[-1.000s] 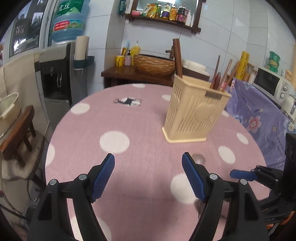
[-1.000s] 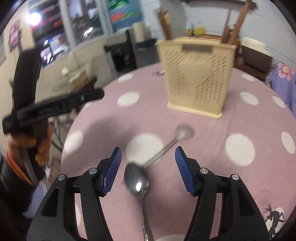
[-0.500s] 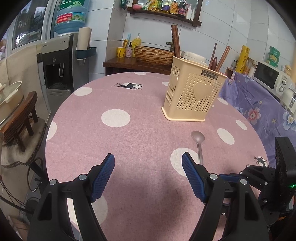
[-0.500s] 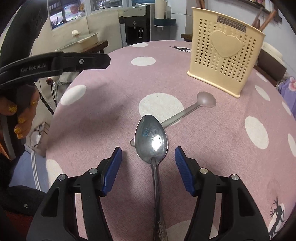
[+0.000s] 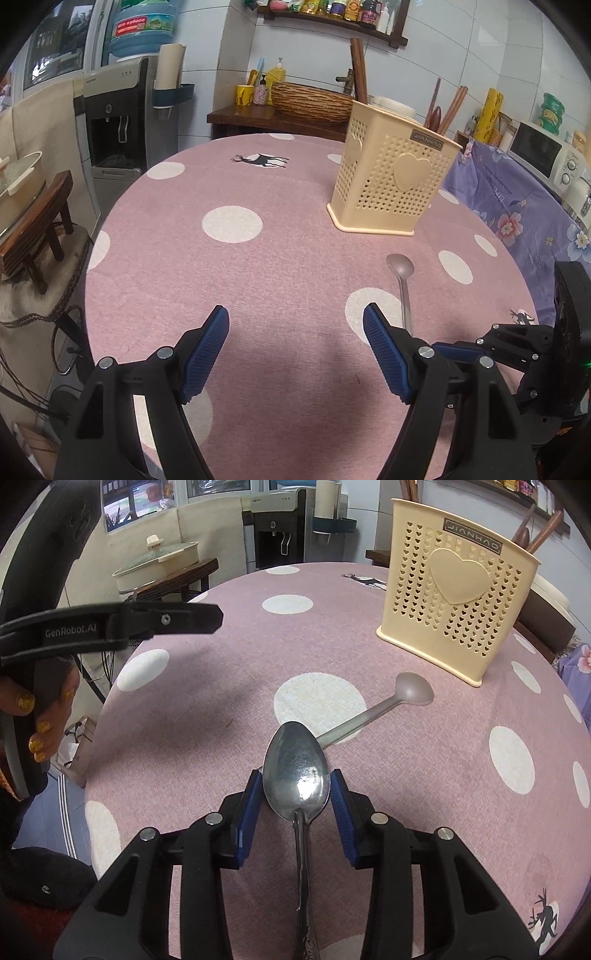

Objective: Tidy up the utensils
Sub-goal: 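Close the right tool on the metal spoon bowl while the left tool grasps the pale plastic spoon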

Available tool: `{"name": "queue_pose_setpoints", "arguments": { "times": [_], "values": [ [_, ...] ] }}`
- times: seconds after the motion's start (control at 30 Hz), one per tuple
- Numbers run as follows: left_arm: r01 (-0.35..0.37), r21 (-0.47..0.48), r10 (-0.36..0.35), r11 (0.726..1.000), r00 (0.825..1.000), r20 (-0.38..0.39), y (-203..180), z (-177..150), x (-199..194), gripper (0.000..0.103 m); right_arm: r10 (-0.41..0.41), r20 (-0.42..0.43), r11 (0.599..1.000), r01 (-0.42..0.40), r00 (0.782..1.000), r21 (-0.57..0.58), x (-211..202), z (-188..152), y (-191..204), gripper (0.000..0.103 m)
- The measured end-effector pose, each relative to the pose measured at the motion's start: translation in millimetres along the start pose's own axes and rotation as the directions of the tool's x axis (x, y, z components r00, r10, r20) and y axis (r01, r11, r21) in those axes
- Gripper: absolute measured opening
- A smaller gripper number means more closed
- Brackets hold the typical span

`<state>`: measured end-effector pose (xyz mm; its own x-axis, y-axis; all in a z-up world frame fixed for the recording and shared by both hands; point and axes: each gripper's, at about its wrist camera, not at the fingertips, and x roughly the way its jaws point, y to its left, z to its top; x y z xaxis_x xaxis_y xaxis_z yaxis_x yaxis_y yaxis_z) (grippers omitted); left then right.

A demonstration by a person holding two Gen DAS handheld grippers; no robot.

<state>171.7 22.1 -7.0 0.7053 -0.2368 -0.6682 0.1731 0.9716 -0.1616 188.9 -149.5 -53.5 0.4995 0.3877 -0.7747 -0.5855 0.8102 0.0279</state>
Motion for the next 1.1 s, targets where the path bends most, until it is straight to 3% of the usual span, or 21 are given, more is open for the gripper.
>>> {"name": "queue_pose_setpoints", "arguments": {
  "times": [0.3, 0.53, 0.7, 0.77, 1.1],
  "values": [
    [0.075, 0.113, -0.067, 0.991, 0.995, -0.075, -42.2, 4.3, 22.4, 0.074, -0.076, 0.183, 0.974, 0.034, 0.980, 0.222, -53.3, -10.3, -47.8, 0.038],
    [0.100, 0.280, -0.059, 0.955, 0.987, -0.150, -97.5, 16.6, 56.6, 0.074, -0.152, 0.223, 0.933, 0.065, 0.963, 0.354, -77.3, -18.9, -79.8, 0.038],
    [0.115, 0.236, -0.062, 0.965, 0.974, -0.220, -103.5, 29.5, 88.6, 0.058, -0.177, 0.253, 0.913, 0.063, 0.951, 0.404, -88.3, -19.5, -88.3, 0.038],
    [0.121, 0.211, -0.067, 0.970, 0.967, -0.245, -103.3, 33.3, 99.0, 0.058, -0.180, 0.261, 0.908, 0.058, 0.948, 0.415, -90.2, -21.3, -90.1, 0.038],
    [0.070, 0.275, 0.004, 0.959, 0.965, -0.262, -120.7, 37.0, 123.9, 0.057, -0.214, 0.274, 0.893, 0.074, 0.938, 0.444, -93.9, -22.1, -92.5, 0.038]
  ]
}}
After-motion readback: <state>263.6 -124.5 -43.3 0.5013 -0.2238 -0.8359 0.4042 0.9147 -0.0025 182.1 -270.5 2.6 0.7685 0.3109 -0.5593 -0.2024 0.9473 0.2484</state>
